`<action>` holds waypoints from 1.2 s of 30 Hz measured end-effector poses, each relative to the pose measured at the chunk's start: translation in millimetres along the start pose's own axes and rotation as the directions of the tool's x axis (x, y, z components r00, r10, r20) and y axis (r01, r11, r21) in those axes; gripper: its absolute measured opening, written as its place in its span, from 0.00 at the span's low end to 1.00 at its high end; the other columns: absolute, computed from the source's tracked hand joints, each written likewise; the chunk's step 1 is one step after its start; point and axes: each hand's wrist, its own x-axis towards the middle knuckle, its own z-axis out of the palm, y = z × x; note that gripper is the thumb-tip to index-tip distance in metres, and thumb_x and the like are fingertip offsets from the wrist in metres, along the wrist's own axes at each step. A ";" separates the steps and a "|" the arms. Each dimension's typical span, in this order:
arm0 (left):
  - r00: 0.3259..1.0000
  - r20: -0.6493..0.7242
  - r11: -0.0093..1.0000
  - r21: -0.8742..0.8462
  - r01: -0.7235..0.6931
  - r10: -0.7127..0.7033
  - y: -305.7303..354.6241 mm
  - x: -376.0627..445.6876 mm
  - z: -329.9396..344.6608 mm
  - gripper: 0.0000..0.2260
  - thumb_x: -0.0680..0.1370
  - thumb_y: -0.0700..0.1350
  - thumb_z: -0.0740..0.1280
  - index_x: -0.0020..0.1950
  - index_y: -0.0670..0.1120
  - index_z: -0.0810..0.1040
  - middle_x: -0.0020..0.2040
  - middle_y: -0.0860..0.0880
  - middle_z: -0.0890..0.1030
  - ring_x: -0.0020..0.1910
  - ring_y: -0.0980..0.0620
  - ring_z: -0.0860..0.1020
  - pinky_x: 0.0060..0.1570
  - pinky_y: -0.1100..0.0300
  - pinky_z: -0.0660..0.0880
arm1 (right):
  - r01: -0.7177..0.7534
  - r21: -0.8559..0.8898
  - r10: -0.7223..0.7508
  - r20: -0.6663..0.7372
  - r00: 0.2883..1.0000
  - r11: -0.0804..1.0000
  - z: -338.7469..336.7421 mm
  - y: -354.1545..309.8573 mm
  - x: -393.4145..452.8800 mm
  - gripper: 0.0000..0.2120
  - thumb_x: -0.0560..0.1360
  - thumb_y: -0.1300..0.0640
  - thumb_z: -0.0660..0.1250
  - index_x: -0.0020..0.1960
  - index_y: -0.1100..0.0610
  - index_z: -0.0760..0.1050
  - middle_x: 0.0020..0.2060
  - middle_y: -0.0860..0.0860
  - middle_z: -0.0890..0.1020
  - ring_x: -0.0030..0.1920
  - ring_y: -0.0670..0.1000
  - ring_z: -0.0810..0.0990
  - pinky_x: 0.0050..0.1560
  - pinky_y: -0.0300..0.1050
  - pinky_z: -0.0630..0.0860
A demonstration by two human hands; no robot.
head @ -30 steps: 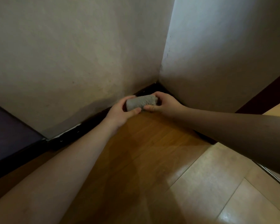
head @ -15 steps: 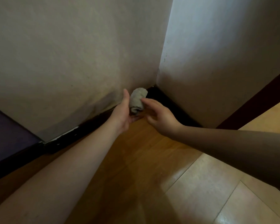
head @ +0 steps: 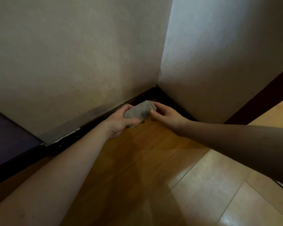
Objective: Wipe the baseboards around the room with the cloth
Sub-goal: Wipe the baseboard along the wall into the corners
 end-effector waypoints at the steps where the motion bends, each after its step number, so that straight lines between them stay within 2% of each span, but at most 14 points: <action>1: 1.000 0.004 0.999 0.038 -0.003 0.003 0.3 0.0 0.1 0.23 0.64 0.37 0.79 0.53 0.49 0.74 0.52 0.44 0.80 0.48 0.50 0.83 0.39 0.63 0.77 | 0.018 0.004 -0.018 0.029 0.999 1.000 -1.6 1.0 -1.5 0.36 0.72 0.40 0.66 0.77 0.49 0.63 0.68 0.48 0.74 0.67 0.48 0.73 0.67 0.48 0.73; 5: 1.000 0.005 0.994 0.111 0.019 -0.020 -1.7 1.0 4.3 0.21 0.65 0.38 0.75 0.54 0.52 0.76 0.51 0.47 0.78 0.48 0.52 0.79 0.39 0.62 0.78 | 0.032 -0.114 -0.031 0.013 0.999 0.993 -5.9 0.4 -0.7 0.31 0.71 0.46 0.73 0.72 0.49 0.70 0.61 0.44 0.78 0.59 0.41 0.77 0.58 0.38 0.78; 7: 1.000 -0.018 0.993 0.120 0.006 -0.004 -5.1 2.8 7.4 0.23 0.68 0.35 0.77 0.57 0.54 0.76 0.55 0.47 0.77 0.54 0.49 0.78 0.41 0.63 0.78 | 0.028 -0.178 -0.035 -0.036 0.999 0.984 -6.6 1.1 2.7 0.25 0.72 0.50 0.74 0.67 0.50 0.74 0.54 0.41 0.79 0.52 0.38 0.78 0.46 0.29 0.78; 9: 0.997 -0.073 0.990 0.138 -0.021 0.031 -6.9 4.6 10.8 0.26 0.67 0.41 0.80 0.60 0.57 0.74 0.59 0.49 0.76 0.58 0.50 0.77 0.47 0.62 0.79 | 0.022 -0.198 -0.042 -0.098 0.994 0.980 -8.2 1.7 6.0 0.21 0.71 0.52 0.75 0.62 0.49 0.75 0.50 0.41 0.79 0.49 0.39 0.78 0.39 0.27 0.75; 12: 0.988 -0.130 0.948 0.317 -0.036 0.081 -1.4 6.5 20.3 0.29 0.60 0.59 0.80 0.57 0.66 0.72 0.59 0.56 0.76 0.56 0.58 0.78 0.50 0.60 0.80 | 0.021 -0.283 -0.068 -0.156 0.985 0.959 -16.8 1.3 7.0 0.19 0.72 0.50 0.75 0.60 0.50 0.75 0.51 0.44 0.80 0.50 0.41 0.78 0.44 0.31 0.74; 15: 0.989 -0.126 0.923 0.384 -0.028 0.083 1.8 10.5 30.2 0.27 0.60 0.64 0.77 0.57 0.66 0.74 0.55 0.58 0.79 0.50 0.60 0.80 0.41 0.65 0.79 | 0.004 -0.293 -0.055 -0.164 0.985 0.956 -32.5 8.4 0.3 0.16 0.72 0.48 0.74 0.57 0.49 0.76 0.52 0.45 0.80 0.51 0.44 0.78 0.50 0.38 0.77; 17: 0.996 -0.081 0.912 0.410 -0.009 0.047 -0.2 13.2 36.1 0.28 0.61 0.63 0.78 0.59 0.61 0.76 0.55 0.55 0.81 0.49 0.59 0.82 0.43 0.63 0.81 | -0.003 -0.246 -0.037 -0.161 0.986 0.969 -39.6 22.3 -9.9 0.15 0.71 0.46 0.74 0.55 0.47 0.76 0.51 0.44 0.80 0.52 0.43 0.79 0.49 0.36 0.77; 19: 0.999 -0.042 0.879 0.476 0.016 0.004 -4.5 15.7 42.5 0.26 0.65 0.61 0.78 0.60 0.57 0.77 0.54 0.54 0.82 0.48 0.57 0.83 0.46 0.60 0.82 | 0.003 -0.205 -0.036 -0.160 0.986 0.979 -41.2 40.1 -22.1 0.16 0.69 0.41 0.73 0.54 0.43 0.76 0.51 0.41 0.81 0.51 0.37 0.79 0.45 0.28 0.75; 21: 0.999 -0.047 0.803 0.595 0.029 -0.001 -9.6 16.6 45.7 0.23 0.67 0.60 0.77 0.59 0.58 0.76 0.52 0.58 0.81 0.48 0.59 0.81 0.42 0.65 0.79 | 0.030 -0.267 -0.072 -0.152 0.986 0.963 -37.1 59.6 -31.8 0.21 0.68 0.34 0.69 0.58 0.39 0.73 0.51 0.35 0.79 0.53 0.32 0.77 0.46 0.26 0.75; 24: 0.995 -0.090 0.743 0.669 0.023 0.050 -18.0 22.1 48.6 0.22 0.68 0.60 0.77 0.57 0.60 0.74 0.51 0.61 0.78 0.49 0.64 0.76 0.40 0.70 0.72 | -0.020 -0.438 -0.059 -0.166 0.984 0.899 -33.5 104.6 -41.0 0.28 0.72 0.31 0.59 0.70 0.38 0.65 0.59 0.35 0.75 0.55 0.35 0.76 0.55 0.34 0.77; 28: 0.988 -0.146 0.777 0.627 0.052 0.052 -34.7 36.0 55.4 0.21 0.68 0.54 0.79 0.56 0.57 0.74 0.52 0.60 0.77 0.50 0.62 0.76 0.40 0.67 0.71 | -0.277 -0.684 0.111 -0.277 0.954 0.675 -30.9 176.2 -55.2 0.31 0.80 0.37 0.54 0.79 0.47 0.54 0.76 0.49 0.63 0.74 0.51 0.65 0.72 0.47 0.66; 32: 0.984 -0.178 0.790 0.605 0.096 0.017 -61.2 50.9 66.9 0.20 0.69 0.48 0.79 0.55 0.55 0.75 0.52 0.58 0.76 0.50 0.61 0.76 0.40 0.65 0.72 | -0.197 -0.793 0.127 -0.151 0.980 0.577 -19.2 219.4 -60.7 0.36 0.78 0.30 0.41 0.81 0.46 0.44 0.80 0.48 0.49 0.80 0.52 0.47 0.77 0.50 0.46; 34: 0.978 -0.208 0.791 0.598 0.131 -0.005 -72.0 57.0 66.2 0.20 0.69 0.45 0.79 0.55 0.54 0.74 0.52 0.58 0.76 0.50 0.60 0.75 0.40 0.64 0.72 | -0.166 -0.808 0.114 -0.122 0.986 0.566 -14.1 233.1 -56.0 0.36 0.77 0.28 0.36 0.80 0.44 0.40 0.80 0.46 0.44 0.79 0.49 0.41 0.76 0.49 0.41; 36: 0.973 -0.228 0.776 0.608 0.167 -0.031 -78.1 61.4 61.9 0.21 0.68 0.45 0.79 0.55 0.53 0.74 0.52 0.58 0.76 0.50 0.61 0.75 0.40 0.64 0.72 | -0.150 -0.818 0.089 -0.121 0.989 0.555 -10.6 243.4 -53.9 0.34 0.79 0.29 0.37 0.80 0.43 0.36 0.80 0.45 0.43 0.79 0.47 0.39 0.77 0.50 0.41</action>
